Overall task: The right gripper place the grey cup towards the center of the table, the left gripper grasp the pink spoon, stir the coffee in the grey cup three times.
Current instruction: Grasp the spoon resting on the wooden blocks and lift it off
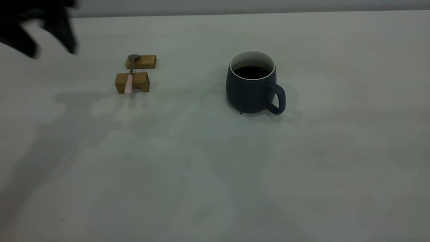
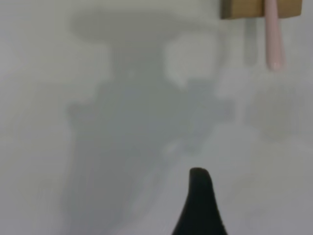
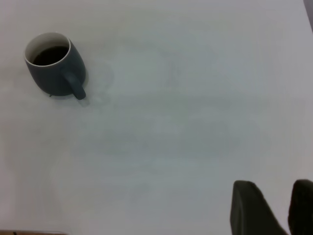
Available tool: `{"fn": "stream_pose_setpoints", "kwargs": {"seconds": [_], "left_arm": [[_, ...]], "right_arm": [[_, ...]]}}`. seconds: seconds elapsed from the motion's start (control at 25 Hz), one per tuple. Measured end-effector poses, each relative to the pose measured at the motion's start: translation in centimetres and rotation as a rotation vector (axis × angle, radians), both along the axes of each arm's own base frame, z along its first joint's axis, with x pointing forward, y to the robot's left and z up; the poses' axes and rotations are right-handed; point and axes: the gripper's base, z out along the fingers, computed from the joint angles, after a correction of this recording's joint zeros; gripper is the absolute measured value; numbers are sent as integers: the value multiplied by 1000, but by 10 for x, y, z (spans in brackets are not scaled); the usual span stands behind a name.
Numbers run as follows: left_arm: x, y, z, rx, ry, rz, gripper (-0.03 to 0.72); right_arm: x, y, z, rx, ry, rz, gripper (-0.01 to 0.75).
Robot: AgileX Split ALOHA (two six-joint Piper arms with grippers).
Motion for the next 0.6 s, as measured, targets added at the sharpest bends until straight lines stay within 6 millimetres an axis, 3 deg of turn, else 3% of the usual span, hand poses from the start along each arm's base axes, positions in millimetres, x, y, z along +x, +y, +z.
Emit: {"fn": "stream_pose_setpoints", "kwargs": {"seconds": [0.24, 0.6], "left_arm": [[35, -24, -57, -9, 64, -5, 648], [58, -37, -99, -22, 47, -5, 611]], "right_arm": [[0, 0, 0, 0, 0, 0, 236], [0, 0, 0, 0, 0, 0, 236]]}}
